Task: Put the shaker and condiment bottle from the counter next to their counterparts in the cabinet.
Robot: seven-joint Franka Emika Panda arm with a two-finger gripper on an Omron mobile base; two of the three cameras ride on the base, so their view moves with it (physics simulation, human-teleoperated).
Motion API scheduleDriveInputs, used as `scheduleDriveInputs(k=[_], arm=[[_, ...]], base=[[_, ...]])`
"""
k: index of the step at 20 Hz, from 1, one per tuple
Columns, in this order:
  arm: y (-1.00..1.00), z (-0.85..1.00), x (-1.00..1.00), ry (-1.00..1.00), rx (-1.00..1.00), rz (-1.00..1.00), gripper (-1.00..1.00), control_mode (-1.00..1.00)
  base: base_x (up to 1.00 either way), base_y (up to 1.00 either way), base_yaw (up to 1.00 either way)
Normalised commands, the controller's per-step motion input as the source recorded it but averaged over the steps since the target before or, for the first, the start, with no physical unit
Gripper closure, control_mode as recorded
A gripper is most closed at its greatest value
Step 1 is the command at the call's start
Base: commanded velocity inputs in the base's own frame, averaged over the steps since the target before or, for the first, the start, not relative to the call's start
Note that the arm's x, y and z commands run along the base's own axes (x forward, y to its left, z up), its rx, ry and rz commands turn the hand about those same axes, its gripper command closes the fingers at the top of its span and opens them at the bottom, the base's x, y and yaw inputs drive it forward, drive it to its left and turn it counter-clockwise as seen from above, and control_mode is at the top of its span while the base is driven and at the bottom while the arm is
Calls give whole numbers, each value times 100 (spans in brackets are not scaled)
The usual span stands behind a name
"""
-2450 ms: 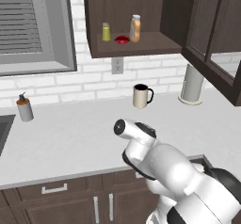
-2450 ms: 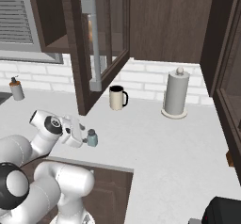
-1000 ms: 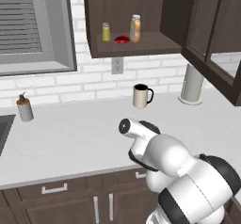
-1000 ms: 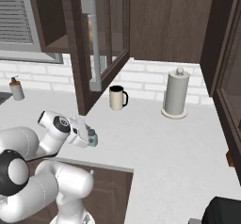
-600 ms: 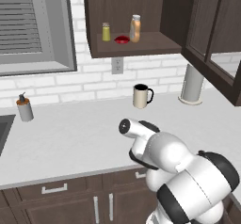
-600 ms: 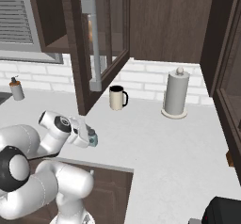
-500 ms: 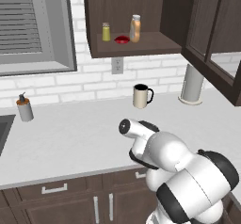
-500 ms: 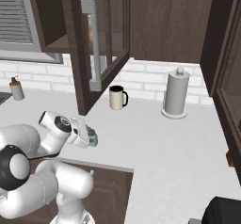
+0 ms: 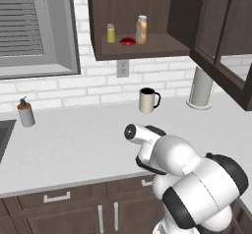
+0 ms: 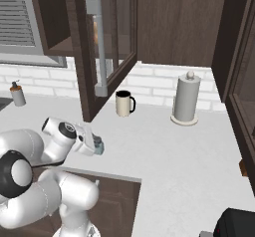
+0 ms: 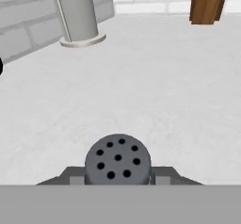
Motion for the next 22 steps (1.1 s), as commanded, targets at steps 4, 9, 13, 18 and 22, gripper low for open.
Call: scheduleDriveInputs(k=[4,9,13,18,22], arm=[[-2,39,15,0,-1,-1,100,-100],[0,69,12,0,-1,-4,100,-100],[0,67,1,0,-1,0,100,-100],[33,6,-7,0,-15,0,100,-100],[9,15,0,0,-17,6,100,-100]], base=[[0,0,0],[0,0,0],[0,0,0],[0,0,0],[0,0,0]])
